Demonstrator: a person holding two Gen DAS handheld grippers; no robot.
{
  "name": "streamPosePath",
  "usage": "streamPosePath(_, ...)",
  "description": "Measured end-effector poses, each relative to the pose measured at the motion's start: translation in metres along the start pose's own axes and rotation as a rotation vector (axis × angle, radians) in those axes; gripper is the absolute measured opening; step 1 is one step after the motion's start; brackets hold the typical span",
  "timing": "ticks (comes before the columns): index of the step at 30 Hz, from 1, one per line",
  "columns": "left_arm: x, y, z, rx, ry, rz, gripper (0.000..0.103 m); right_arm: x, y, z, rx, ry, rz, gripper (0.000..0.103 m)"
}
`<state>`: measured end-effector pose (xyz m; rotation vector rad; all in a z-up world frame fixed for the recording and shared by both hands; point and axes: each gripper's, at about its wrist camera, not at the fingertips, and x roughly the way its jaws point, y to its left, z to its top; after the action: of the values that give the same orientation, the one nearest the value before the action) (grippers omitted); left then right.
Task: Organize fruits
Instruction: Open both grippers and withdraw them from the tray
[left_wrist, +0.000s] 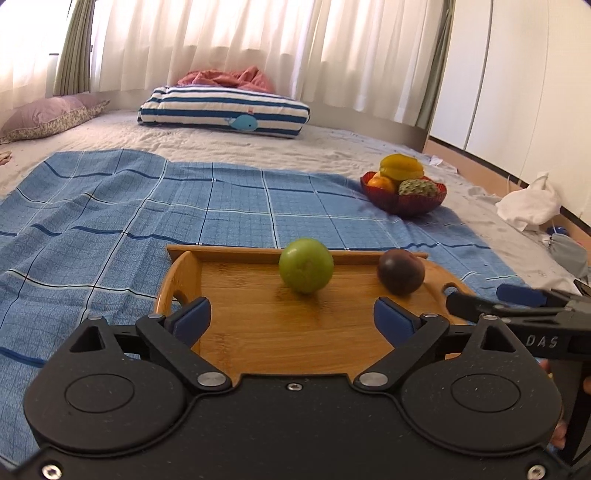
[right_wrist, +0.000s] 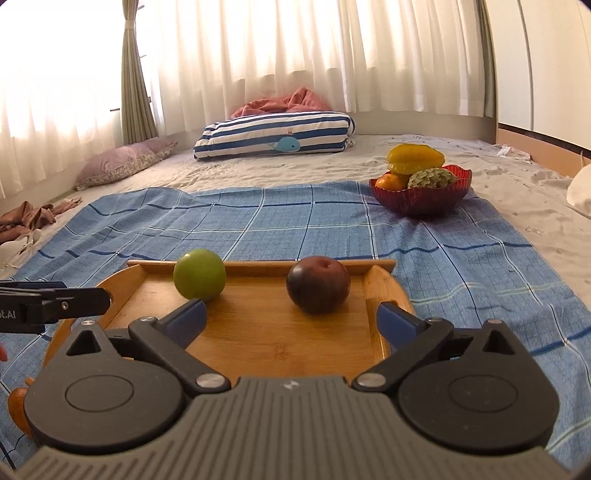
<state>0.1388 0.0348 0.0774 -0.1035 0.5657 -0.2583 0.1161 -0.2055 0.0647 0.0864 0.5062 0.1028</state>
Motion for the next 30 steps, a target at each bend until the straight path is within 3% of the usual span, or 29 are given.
streamPosePath(11, -0.03, -0.012, -0.032, 0.04, -0.036, 0.001, 0.097, -0.031, 0.019, -0.051, 0.078, -0.066, -0.062, 0.103)
streamPosePath(19, -0.051, -0.02, -0.056, 0.061, -0.056, 0.019, 0.098, -0.051, 0.031, -0.073, 0.025, -0.135, -0.123, 0.103)
streamPosePath(30, -0.07, -0.019, -0.084, 0.072, -0.059, 0.056, 0.099, -0.071, 0.027, -0.097, 0.068, -0.192, -0.121, 0.103)
